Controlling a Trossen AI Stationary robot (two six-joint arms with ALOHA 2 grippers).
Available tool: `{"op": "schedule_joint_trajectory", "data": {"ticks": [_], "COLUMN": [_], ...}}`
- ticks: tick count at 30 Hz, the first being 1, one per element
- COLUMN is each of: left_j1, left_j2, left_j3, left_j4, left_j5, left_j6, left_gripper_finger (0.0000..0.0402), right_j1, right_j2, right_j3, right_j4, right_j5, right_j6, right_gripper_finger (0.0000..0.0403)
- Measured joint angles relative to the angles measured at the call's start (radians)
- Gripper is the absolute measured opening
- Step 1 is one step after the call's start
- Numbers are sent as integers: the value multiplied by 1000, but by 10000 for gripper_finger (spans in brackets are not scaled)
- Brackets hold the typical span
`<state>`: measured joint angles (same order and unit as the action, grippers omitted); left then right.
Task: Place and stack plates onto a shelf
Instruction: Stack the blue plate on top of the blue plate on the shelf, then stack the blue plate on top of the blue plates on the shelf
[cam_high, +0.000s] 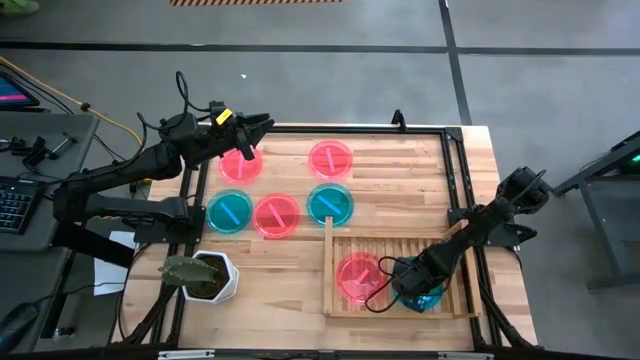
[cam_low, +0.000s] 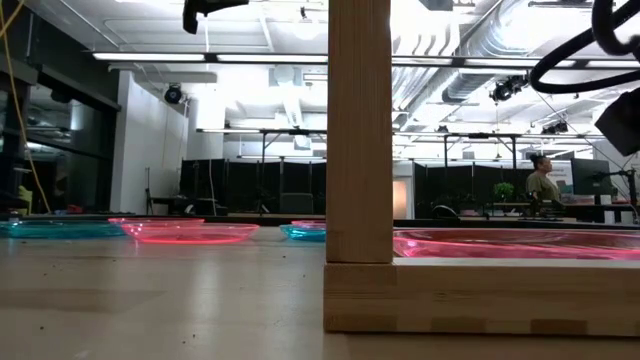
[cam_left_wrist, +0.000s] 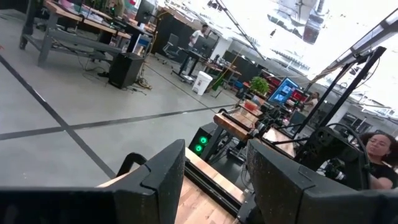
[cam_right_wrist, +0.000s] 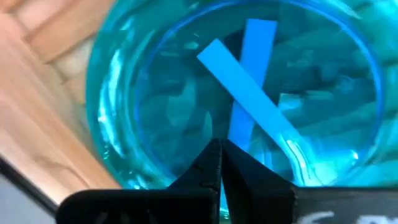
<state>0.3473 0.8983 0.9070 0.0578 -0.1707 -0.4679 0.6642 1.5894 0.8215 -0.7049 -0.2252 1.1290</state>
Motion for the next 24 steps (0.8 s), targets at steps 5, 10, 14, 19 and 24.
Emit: {"op": "schedule_joint_trajectory", "data": {"ticks": [5,10,14,19,24], "left_j1": [0,0,0,0,0], "left_j2": [0,0,0,0,0], "left_j3": [0,0,0,0,0], "left_j4": [1,1,1,1,0], "left_j5": [-1,-20,-23,-23,-23], "left_j6": [0,0,0,0,0], "left_gripper_finger": [161,161,161,161,161], "right_j1": [-29,-64,-81,-82,-93], "right_j2": [0,-1,-8,-80,-215], "right_j3": [0,0,2,26,35], "right_j4": [-25,-45,-58,-165,-249], "right_j5": [18,56,61,110,195], "right_j6": [-7,-12,-46,-94,-99], "right_gripper_finger": [0,0,0,0,0]}}
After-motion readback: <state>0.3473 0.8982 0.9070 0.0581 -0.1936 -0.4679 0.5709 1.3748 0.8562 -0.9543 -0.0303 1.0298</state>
